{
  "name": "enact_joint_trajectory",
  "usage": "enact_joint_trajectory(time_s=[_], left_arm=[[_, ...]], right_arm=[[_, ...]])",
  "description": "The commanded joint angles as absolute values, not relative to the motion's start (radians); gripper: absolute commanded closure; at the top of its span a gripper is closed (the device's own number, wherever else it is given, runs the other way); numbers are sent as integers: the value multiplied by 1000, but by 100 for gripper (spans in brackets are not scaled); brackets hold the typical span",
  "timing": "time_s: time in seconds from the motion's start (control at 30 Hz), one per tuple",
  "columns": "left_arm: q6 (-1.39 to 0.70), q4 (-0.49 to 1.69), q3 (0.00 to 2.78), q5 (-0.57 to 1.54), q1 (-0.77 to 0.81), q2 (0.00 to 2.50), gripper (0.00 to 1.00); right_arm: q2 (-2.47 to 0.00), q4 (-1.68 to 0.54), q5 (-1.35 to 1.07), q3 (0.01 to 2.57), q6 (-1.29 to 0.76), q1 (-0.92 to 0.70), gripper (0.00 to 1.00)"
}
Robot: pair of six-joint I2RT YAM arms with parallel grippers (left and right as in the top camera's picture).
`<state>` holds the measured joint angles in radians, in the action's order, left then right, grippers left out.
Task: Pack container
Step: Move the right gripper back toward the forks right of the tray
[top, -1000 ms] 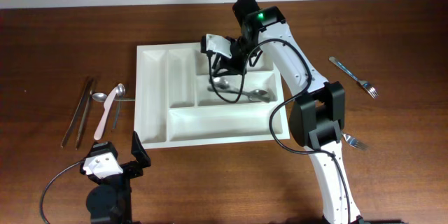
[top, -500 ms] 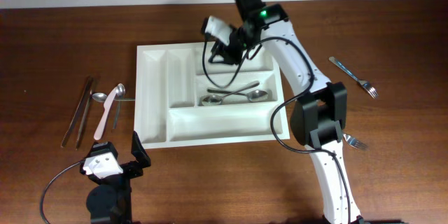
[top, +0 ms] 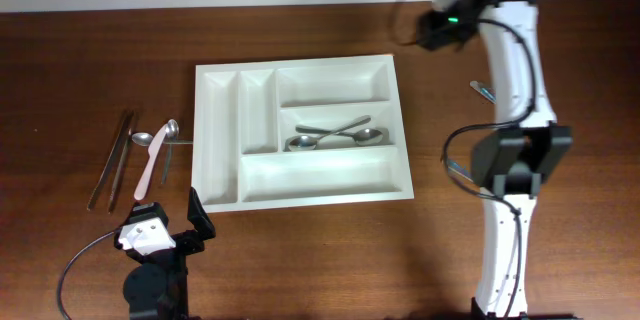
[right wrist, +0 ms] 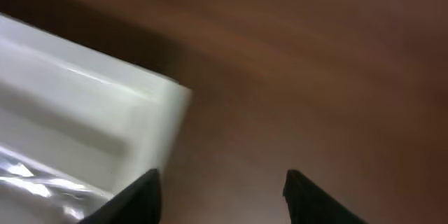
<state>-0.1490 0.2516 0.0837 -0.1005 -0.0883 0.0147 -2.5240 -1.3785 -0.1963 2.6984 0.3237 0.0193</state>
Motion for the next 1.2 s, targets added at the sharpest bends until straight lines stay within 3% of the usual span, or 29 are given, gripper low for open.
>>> enact_joint_trajectory(time_s=[0.0,0.1,0.33,0.63,1.17], left_arm=[[-129,251,78,-90,-94,6,1],[-129,251,78,-90,-94,6,1],[-129,251,78,-90,-94,6,1],[-129,251,78,-90,-94,6,1],[-129,251,78,-90,-94,6,1]], right_arm=[[-2526,-1423,53,2700,299,76,42],[-2526,-1461,165,2693,322,139,37],[-2526,-1522,82,2681,394,232,35],[-2526,-1597,33,2499,438,242,18],[-2526,-1501,-31,2377,519,318,17]])
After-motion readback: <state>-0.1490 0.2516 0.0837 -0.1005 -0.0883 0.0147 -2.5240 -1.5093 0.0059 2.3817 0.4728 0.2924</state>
